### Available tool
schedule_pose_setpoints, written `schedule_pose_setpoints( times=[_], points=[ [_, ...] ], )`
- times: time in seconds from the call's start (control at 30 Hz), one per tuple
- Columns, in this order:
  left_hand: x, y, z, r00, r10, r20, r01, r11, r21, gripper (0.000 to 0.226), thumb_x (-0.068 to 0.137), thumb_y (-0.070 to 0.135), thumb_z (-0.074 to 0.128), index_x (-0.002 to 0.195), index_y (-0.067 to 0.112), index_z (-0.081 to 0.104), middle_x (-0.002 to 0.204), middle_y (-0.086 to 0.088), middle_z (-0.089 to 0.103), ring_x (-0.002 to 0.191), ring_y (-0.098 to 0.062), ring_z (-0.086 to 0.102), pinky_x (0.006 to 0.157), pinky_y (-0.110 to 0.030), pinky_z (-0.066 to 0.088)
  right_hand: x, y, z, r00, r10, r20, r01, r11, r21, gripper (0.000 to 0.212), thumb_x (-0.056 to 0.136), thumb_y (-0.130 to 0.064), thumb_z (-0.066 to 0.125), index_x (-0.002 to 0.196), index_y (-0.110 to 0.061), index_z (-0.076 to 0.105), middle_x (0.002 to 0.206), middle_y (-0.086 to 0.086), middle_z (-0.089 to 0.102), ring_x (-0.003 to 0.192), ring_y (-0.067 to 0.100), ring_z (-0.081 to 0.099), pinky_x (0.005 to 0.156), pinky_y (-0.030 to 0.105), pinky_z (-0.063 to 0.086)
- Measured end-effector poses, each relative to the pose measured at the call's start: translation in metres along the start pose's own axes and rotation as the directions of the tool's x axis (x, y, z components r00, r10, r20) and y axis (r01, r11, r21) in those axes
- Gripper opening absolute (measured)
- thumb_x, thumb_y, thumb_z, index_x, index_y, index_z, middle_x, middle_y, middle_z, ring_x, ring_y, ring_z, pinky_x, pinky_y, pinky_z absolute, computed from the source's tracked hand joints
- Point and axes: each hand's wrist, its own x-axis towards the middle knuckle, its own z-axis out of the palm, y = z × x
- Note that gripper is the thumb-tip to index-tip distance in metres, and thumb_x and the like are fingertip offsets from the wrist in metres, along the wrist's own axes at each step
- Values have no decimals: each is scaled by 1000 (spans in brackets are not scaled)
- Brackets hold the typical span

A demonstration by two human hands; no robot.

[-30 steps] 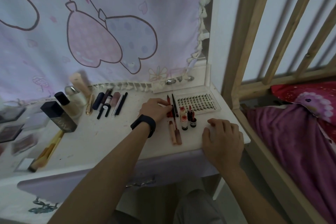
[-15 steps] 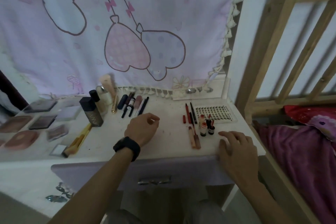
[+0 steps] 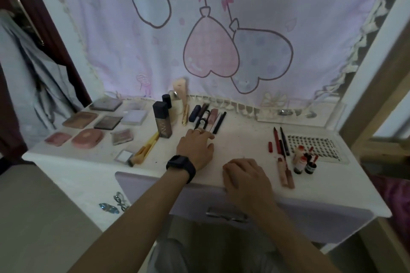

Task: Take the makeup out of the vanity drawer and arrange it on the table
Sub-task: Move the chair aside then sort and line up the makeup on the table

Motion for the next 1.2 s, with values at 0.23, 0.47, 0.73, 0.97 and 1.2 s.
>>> schedule_pose_setpoints(
  times=[0.23, 0.47, 0.73, 0.97, 1.2],
  points=[
    [35, 4, 9, 977, 203, 71, -214, 957, 198, 41, 102, 30, 41, 142, 22, 49, 143, -1, 53, 134, -25, 38, 102, -40, 36, -5, 6, 13, 997, -43, -62, 42, 999, -17, 23, 96, -31, 57, 105, -16, 73, 107, 0, 71, 95, 20, 62, 80, 33, 54],
    [39, 12, 16, 988, 153, 31, -156, 962, 226, 31, 99, 45, 45, 116, 27, 65, 118, -1, 67, 125, -29, 47, 98, -41, 38, -6, 5, 14, 994, -28, -104, 27, 999, -19, 19, 93, -28, 62, 104, -16, 73, 106, 0, 71, 93, 20, 62, 78, 33, 54],
    [33, 27, 6, 994, -77, 74, 76, 997, 27, 37, 93, 23, 56, 130, 21, 52, 123, -4, 62, 95, -26, 59, 71, -34, 50, -7, 4, 16, 991, -24, -129, 23, 1000, -11, 19, 95, -29, 60, 103, -17, 72, 106, -1, 71, 92, 20, 61, 76, 33, 53],
    [13, 13, -6, 960, -190, 206, 235, 946, -225, 27, 97, 21, 54, 117, 20, 72, 113, -2, 69, 91, -20, 61, 73, -26, 47, -7, 5, 16, 992, -16, -123, 18, 1000, 17, 19, 95, -29, 60, 103, -18, 73, 104, -2, 71, 92, 17, 61, 77, 30, 52],
    [-39, -10, -27, 975, -128, 181, 212, 772, -599, 23, 103, 20, 49, 119, 24, 65, 107, 7, 62, 77, -5, 63, 64, -16, 43, 3, -10, -9, 933, 358, -37, -327, 886, 330, 30, 96, -49, 55, 116, -28, 64, 98, -17, 64, 87, 3, 61, 74, 17, 48]
  ],
)
